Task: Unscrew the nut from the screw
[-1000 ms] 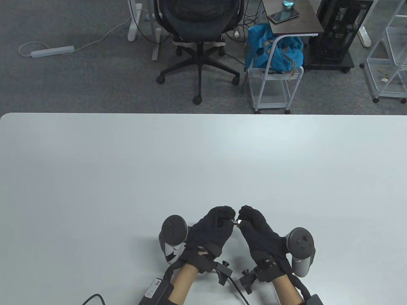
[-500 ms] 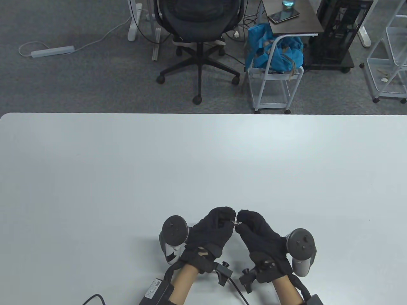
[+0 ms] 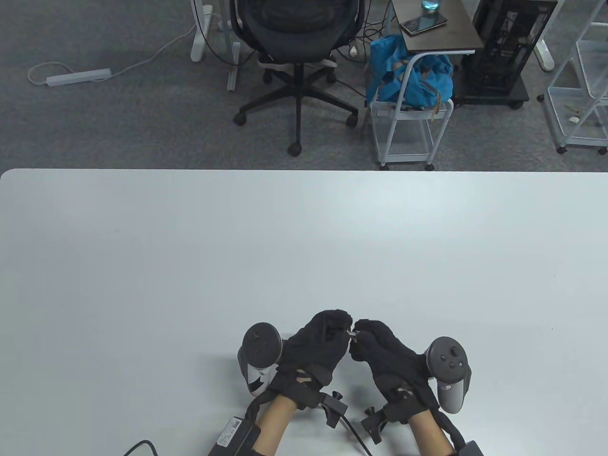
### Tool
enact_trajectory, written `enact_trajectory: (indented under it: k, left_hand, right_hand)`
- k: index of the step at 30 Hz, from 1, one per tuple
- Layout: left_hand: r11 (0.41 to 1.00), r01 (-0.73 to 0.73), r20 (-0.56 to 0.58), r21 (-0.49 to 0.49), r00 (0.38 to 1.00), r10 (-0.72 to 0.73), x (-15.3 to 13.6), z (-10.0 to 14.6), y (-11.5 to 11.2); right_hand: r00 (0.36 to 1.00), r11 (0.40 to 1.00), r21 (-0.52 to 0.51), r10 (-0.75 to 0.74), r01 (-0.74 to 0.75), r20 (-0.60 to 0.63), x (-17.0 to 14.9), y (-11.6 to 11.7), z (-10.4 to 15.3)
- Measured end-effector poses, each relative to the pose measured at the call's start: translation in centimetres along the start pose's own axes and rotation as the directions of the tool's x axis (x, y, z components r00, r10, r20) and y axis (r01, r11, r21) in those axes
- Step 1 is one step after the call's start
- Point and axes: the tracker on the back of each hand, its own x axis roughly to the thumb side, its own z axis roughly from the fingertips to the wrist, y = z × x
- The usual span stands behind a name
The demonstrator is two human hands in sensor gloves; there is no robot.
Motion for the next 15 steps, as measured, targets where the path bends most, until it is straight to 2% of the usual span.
enact_trajectory:
  k: [8, 15]
  left_hand:
    - [1.000, 0.007, -0.001, -0.009, 1.000, -0.007, -0.11, -0.08, -0.19]
    - [1.000, -0.004, 0.002, 0.000, 1.000, 0.004, -0.06, -0.04, -0.14]
  right_hand:
    - [0.998, 0.999, -0.038, 0.016, -0.014, 0.054, 0.45, -0.27, -0.09]
    - [0.996, 1.000, -0.015, 0.024, -0.023, 0.085, 1.02, -0.43, 0.05]
